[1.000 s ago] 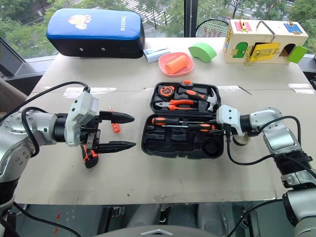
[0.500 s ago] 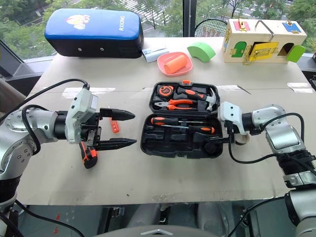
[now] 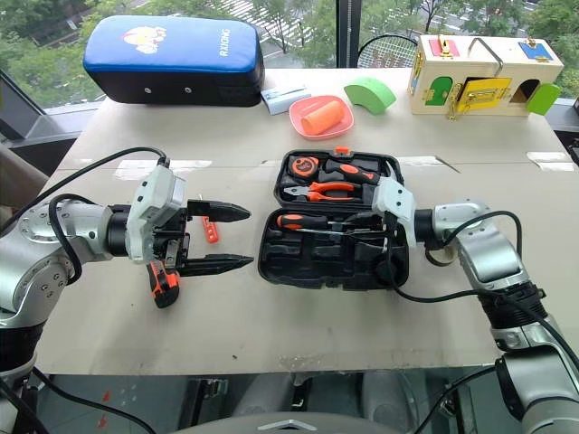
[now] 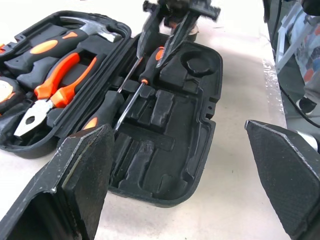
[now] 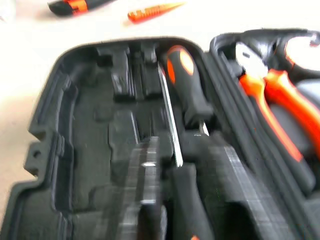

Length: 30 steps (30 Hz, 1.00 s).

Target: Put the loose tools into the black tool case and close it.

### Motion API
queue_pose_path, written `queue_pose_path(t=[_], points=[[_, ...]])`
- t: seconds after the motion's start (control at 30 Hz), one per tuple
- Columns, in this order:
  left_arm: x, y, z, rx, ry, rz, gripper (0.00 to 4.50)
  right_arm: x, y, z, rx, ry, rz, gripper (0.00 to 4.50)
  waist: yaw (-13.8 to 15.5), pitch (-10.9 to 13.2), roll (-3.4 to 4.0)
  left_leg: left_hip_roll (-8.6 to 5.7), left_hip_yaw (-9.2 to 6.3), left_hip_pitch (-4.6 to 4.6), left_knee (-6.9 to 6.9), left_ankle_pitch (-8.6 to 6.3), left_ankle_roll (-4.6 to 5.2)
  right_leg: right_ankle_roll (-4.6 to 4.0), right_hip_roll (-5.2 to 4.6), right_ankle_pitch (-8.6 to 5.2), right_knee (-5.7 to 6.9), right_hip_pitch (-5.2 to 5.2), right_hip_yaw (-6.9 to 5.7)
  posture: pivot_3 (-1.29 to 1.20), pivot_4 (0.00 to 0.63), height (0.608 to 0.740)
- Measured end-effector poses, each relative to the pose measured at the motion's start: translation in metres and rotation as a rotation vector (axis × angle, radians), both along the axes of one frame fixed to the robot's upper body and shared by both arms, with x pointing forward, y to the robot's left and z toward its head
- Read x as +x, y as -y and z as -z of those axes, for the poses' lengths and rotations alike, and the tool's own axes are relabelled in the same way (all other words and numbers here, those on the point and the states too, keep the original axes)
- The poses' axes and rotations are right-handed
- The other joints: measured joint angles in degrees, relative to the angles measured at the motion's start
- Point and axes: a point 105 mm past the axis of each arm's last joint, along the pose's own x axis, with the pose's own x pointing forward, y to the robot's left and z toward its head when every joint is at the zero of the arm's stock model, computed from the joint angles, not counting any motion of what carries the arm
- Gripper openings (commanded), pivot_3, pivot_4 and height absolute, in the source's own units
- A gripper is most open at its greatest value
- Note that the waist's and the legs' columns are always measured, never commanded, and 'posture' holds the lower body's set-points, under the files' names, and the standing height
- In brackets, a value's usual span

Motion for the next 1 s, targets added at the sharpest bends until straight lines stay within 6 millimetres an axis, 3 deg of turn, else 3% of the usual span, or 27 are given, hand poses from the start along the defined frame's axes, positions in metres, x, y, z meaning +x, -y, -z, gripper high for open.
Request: queue_pose_path(t=[0.27,0.43,0.57,0.67,0.77,0.8,0.87,0.9,0.97,1.0], points=[[0.001,0.001,-0.001,-0.004,0.009,0.002,4.50,0.003,-0.002,0.015,-0.066,0.062,-0.030,0.07,-0.1,-0.2,-0.18,0.01,0.07,0.20,0.04,0.03,-0.04,0.00,0.03,0.00,0.19,0.04,0.09,0.00,0.150,0.735],[0.001,0.000,0.000,-0.004,0.005,-0.006,4.50,0.005,-0.001,0.013,-0.062,0.070,-0.029,0.07,0.0,-0.2,-0.31,0.01,0.10,0.33,0.04,0.04,-0.07,-0.01,0.03,0.00,0.31,0.09,0.16,0.00,0.150,0.735],[0.002,-0.013,0.010,-0.022,-0.021,-0.110,4.50,0.002,-0.008,0.003,0.031,0.017,-0.044,0.07,-0.3,-0.2,-0.24,0.03,0.16,0.18,-0.02,0.04,-0.07,-0.01,0.06,-0.01,0.36,-0.12,0.30,0.00,0.150,0.735],[-0.002,-0.035,0.019,-0.062,-0.051,-0.282,4.50,-0.004,-0.014,-0.027,0.092,0.059,-0.111,0.07,-0.8,-0.2,-0.20,0.03,0.17,-0.01,-0.08,0.04,-0.07,-0.01,0.08,-0.01,0.37,-0.40,0.44,0.00,0.150,0.735],[-0.016,-0.056,0.028,-0.100,-0.075,-0.448,4.50,-0.014,-0.016,-0.057,0.137,0.076,-0.185,0.91,-0.7,-0.2,-0.22,0.02,0.17,-0.04,-0.08,0.04,-0.06,-0.01,0.06,-0.01,0.32,-0.39,0.46,0.00,0.150,0.735],[-0.018,-0.058,0.029,-0.103,-0.080,-0.466,4.50,-0.016,-0.016,-0.058,0.141,0.071,-0.194,1.27,-0.8,-0.2,-0.22,0.02,0.19,-0.04,-0.07,0.03,-0.06,-0.01,0.05,-0.01,0.31,-0.39,0.48,0.00,0.150,0.735],[-0.035,-0.085,0.040,-0.144,-0.113,-0.655,4.50,-0.030,-0.013,-0.072,0.161,0.047,-0.261,1.91,-0.8,-0.2,-0.25,0.03,0.17,-0.04,-0.08,0.03,-0.05,-0.01,0.05,-0.01,0.27,-0.39,0.49,0.00,0.150,0.735],[-0.046,-0.101,0.044,-0.156,-0.113,-0.765,4.50,-0.035,-0.015,-0.079,0.171,0.039,-0.296,2.55,-0.7,-0.2,-0.27,0.04,0.17,-0.03,-0.08,0.03,-0.05,-0.03,0.06,0.00,0.27,-0.38,0.49,0.00,0.150,0.735],[-0.060,-0.116,0.049,-0.153,-0.119,-0.873,4.50,-0.040,-0.017,-0.085,0.183,0.035,-0.331,3.28,-0.4,-0.2,-0.29,0.03,0.19,0.03,-0.05,0.03,-0.05,-0.06,0.05,0.02,0.29,-0.33,0.49,0.00,0.150,0.735],[-0.068,-0.123,0.050,-0.147,-0.119,-0.925,4.50,-0.042,-0.017,-0.089,0.192,0.035,-0.343,3.89,0.0,-0.2,-0.28,0.03,0.19,0.06,-0.04,0.02,-0.05,-0.07,0.04,0.03,0.30,-0.30,0.48,0.00,0.150,0.735]])
